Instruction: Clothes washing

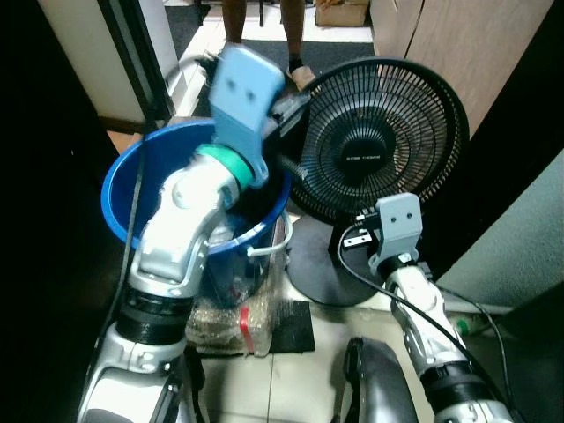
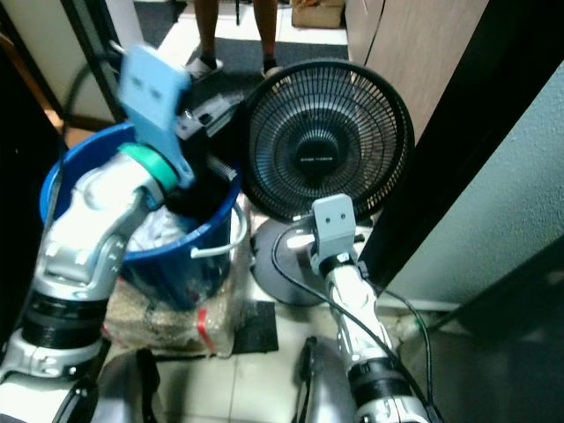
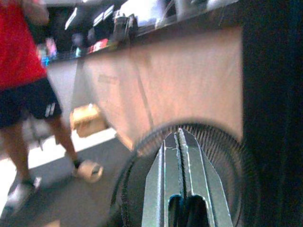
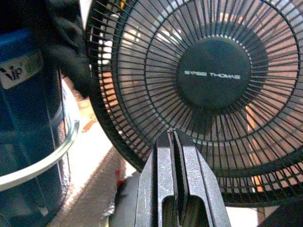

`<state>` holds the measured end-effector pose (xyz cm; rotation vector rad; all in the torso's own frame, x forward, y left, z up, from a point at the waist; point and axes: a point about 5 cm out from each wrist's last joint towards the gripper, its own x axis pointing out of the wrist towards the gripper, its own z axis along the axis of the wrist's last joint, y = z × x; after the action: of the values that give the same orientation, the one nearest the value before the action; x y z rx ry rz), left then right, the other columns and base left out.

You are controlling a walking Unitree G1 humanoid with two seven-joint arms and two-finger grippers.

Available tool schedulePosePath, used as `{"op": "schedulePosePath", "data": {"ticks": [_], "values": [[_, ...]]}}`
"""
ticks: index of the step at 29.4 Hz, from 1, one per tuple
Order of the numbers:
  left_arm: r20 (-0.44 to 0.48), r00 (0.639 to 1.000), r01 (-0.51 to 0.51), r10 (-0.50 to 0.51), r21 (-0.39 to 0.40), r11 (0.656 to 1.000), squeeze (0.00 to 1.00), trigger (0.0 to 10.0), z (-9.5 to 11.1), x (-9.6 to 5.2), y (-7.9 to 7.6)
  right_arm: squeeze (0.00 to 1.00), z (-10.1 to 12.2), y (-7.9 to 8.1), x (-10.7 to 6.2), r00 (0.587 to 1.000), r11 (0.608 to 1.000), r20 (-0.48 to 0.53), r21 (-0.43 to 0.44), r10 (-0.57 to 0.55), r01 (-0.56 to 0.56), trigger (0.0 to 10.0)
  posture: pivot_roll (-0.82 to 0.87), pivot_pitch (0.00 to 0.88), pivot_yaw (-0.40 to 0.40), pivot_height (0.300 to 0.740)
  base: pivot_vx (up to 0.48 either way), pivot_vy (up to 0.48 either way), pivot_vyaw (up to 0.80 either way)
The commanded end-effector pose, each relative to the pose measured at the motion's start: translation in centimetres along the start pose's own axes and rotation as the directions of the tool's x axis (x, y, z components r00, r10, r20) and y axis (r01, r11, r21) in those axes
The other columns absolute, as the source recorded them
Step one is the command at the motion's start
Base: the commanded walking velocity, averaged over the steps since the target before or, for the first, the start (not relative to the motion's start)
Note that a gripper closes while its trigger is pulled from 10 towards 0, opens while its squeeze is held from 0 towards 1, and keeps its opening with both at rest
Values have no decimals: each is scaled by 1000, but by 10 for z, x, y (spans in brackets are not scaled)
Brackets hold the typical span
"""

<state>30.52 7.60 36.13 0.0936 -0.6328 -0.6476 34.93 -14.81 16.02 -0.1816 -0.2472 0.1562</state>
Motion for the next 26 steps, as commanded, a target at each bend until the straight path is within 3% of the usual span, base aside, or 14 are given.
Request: {"op": "schedulePosePath", "data": {"ticks": [1, 3, 8, 10, 13, 17, 20, 21, 22, 23, 26], "values": [[37, 998, 58, -57, -21, 998, 0, 10000, 13, -2, -7, 0, 2, 4, 0, 1000, 1000, 10, 10, 12, -12, 10000, 85, 157, 66, 460, 0, 0, 0], [37, 998, 58, -57, -21, 998, 0, 10000, 13, -2, -7, 0, 2, 4, 0, 1000, 1000, 10, 10, 12, -12, 10000, 85, 157, 66, 460, 0, 0, 0], [43, 995, 93, -89, -99, 991, 0, 10000, 13, -2, -23, 0, 4, 7, 0, 1000, 1000, 21, 21, 14, -14, 10000, 96, 146, 67, 460, 0, 0, 0], [-49, 993, 104, -108, -76, 992, 0, 10000, -14, 2, -38, 0, 4, 10, 1, 999, 999, 24, 25, 21, -21, 10000, 98, 143, 65, 460, 0, 0, 0], [-98, 988, 115, -120, -53, 992, 0, 10000, -25, 3, -43, 0, 4, 10, 2, 999, 999, 25, 25, 23, -24, 10000, 98, 143, 65, 460, 0, 0, 0], [-321, 926, 194, -198, -42, 980, 0, 10000, -67, -12, -58, 0, 4, 9, 0, 999, 1000, 27, 21, 19, -19, 10000, 78, 142, 79, 460, 0, 0, 0], [-337, 919, 209, -206, -29, 978, 0, 10000, -70, -16, -60, 0, 4, 8, -1, 1000, 1000, 25, 20, 16, -16, 10000, 78, 142, 79, 460, 0, 0, 0], [-348, 912, 219, -219, -38, 975, 114, 10000, -73, -20, -62, 0, 3, 7, -3, 1000, 1000, 22, 18, 12, -12, 10000, 74, 142, 82, 460, 0, 0, 0], [-348, 912, 219, -219, -38, 975, 114, 10000, -73, -20, -62, 0, 3, 7, -3, 1000, 1000, 22, 18, 12, -12, 10000, 74, 142, 82, 460, 0, 0, 0], [-351, 910, 216, -220, -52, 975, 1000, 10000, -74, -23, -62, 0, 2, 6, -4, 1000, 1000, 19, 16, 9, -9, 10000, 74, 142, 83, 460, 0, 0, 0], [-352, 910, 208, -217, -65, 976, 1000, 10000, -75, -25, -62, 0, 1, 5, -5, 1000, 1000, 17, 15, 8, -8, 10000, 74, 142, 82, 460, 0, 0, 0]]}}
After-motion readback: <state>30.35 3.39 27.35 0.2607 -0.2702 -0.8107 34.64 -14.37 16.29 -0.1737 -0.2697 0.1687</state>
